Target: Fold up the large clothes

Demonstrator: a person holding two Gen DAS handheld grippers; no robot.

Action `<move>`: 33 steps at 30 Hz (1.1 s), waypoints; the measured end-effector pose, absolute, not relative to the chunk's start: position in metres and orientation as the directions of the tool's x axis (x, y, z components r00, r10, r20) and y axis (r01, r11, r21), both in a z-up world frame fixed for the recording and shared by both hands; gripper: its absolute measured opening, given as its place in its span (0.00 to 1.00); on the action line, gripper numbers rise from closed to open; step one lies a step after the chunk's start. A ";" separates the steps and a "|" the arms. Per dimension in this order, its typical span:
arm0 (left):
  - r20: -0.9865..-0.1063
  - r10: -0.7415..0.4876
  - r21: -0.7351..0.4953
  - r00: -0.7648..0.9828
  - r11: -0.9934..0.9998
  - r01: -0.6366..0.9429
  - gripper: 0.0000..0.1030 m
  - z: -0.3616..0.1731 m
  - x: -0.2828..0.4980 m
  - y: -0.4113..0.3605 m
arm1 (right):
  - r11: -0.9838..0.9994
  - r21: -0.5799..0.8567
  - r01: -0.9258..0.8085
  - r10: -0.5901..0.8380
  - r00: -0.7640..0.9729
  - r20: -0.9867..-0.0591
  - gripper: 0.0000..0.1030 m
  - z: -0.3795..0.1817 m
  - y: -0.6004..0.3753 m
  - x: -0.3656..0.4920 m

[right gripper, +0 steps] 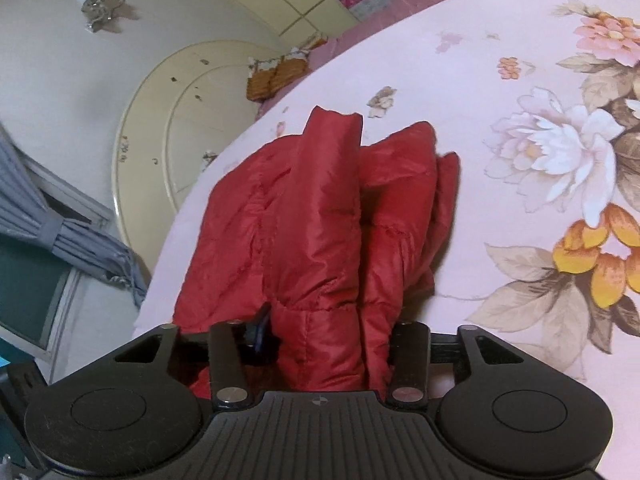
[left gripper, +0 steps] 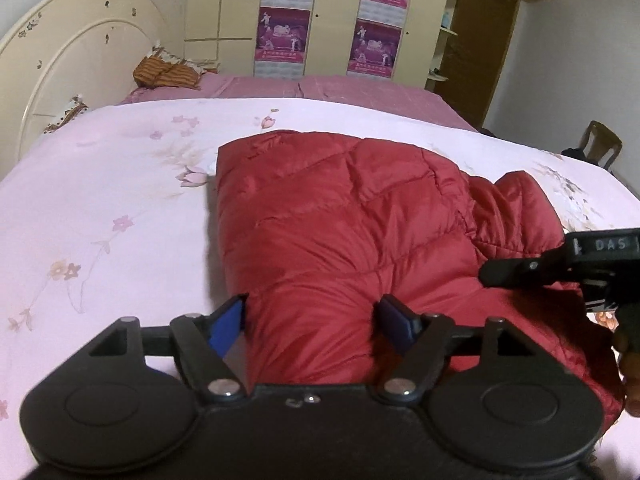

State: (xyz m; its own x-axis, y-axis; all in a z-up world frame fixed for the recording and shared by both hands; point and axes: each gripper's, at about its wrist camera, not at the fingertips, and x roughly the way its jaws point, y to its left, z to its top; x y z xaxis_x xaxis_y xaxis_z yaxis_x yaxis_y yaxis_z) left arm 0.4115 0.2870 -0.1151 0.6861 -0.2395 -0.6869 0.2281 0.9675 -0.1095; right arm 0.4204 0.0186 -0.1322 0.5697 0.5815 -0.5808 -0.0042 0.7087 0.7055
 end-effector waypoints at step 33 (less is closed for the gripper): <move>-0.670 -0.265 -0.108 0.694 0.959 0.262 0.73 -0.114 0.349 0.289 | 0.946 0.316 -0.073 0.282 0.665 -0.691 0.32 -0.125 0.066 0.398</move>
State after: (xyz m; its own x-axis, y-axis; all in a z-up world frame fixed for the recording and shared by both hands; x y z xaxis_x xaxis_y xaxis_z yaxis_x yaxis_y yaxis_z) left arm 0.3490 0.2885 -0.1141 0.6936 -0.2650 -0.6698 0.2621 0.9590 -0.1080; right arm 0.3979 0.0662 -0.1250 0.6654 0.2825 -0.6910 -0.0732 0.9459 0.3162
